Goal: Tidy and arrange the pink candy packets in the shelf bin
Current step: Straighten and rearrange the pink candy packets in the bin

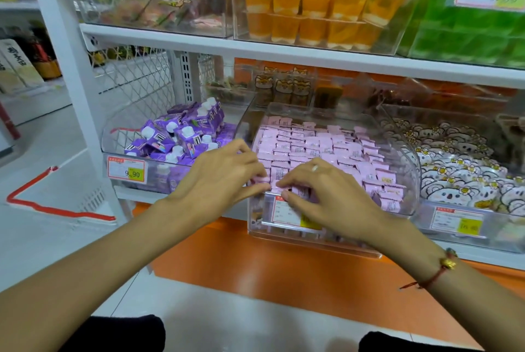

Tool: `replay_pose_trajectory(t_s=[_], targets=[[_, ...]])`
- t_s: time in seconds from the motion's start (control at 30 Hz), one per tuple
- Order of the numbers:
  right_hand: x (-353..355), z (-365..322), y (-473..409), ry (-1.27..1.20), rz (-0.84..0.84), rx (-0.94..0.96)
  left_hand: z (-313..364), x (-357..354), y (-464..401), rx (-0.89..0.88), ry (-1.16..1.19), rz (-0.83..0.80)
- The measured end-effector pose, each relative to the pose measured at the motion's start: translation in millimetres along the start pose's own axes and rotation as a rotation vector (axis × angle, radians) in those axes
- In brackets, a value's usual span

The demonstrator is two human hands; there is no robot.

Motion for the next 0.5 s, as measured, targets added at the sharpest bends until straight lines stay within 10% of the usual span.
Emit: replay_pose_trajectory(t_s=[0.13, 0.33, 0.5], targets=[[0, 2, 0, -0.004, -0.021, 0.003, 0, -7, 6, -0.065, -0.01, 0.012], [0, 14, -25, -0.171, 0.087, -0.157, -28, -15, 17, 0.552, 0.716, 0.256], [-10, 12, -55, -0.087, 0.095, -0.148, -28, -38, 11, 0.709, 1.026, 0.059]])
Point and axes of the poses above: each hand's wrist, its own y-axis away from the middle knuckle, its own x-axis out of the back of the hand, z = x × y, the point moved 4 cm from there along -y, towards the middle knuckle, and after that the axes turned 2 degrees about y, right-handed, at the moved point
